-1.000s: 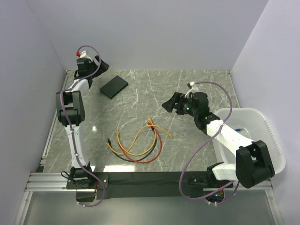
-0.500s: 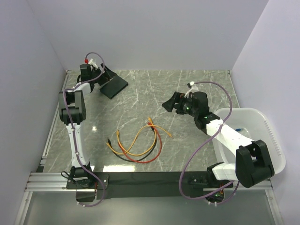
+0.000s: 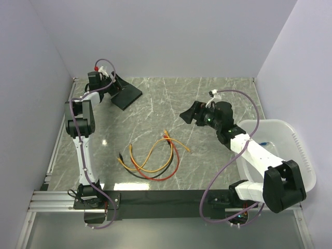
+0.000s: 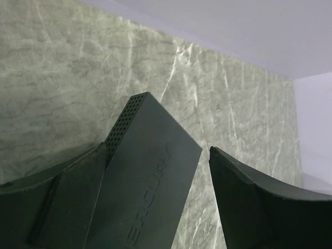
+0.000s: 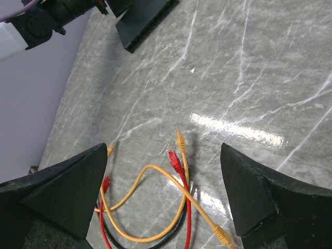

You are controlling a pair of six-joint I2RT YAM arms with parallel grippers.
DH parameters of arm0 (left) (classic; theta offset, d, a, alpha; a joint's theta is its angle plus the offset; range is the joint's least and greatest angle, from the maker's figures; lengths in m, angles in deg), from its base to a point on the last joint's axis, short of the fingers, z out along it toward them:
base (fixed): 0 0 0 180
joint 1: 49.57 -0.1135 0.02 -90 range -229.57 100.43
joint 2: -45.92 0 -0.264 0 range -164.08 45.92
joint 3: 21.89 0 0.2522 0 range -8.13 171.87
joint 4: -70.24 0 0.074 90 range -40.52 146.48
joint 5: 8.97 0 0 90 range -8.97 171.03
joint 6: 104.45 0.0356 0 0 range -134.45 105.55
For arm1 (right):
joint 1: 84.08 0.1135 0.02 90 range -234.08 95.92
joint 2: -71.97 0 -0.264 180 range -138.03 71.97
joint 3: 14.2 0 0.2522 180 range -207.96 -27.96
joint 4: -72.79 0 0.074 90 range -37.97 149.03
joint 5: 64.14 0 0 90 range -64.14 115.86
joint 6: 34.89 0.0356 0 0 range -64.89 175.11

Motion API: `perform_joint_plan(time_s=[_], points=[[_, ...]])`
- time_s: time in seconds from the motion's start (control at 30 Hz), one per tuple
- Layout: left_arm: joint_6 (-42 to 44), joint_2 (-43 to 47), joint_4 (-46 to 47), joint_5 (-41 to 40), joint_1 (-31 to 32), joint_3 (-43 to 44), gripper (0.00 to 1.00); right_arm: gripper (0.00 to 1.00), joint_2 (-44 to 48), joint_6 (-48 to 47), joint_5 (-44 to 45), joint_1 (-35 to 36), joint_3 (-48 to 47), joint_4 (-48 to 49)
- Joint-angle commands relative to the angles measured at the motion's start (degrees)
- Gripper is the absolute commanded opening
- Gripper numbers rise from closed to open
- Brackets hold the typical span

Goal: Insert the plug into the switch port

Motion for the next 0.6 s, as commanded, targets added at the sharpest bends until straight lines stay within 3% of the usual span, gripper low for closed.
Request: perform_joint_plan(time_s=[0.0, 0.2, 0.4, 0.57], points=[[1.72, -1.34, -6.60, -0.27, 0.84, 3.92, 0.86, 0.95, 2.14, -0.72, -0.33, 0.34, -1.02, 0.60], [4.02, -8.73, -16.65, 0.60, 3.30, 17.13, 0.85, 0.95, 1.87, -1.25, -0.33, 0.43, -1.64, -0.46], [1.12, -4.27, -8.31, 6.13, 4.35, 6.97, 0.84, 0.95, 2.05, -2.39, -2.43, 0.60, -2.52, -1.60], [4.98, -1.98, -7.60, 8.78, 7.43, 3.78, 0.84, 0.95, 2.49, -3.36, -2.35, 2.18, -2.87, -2.04]])
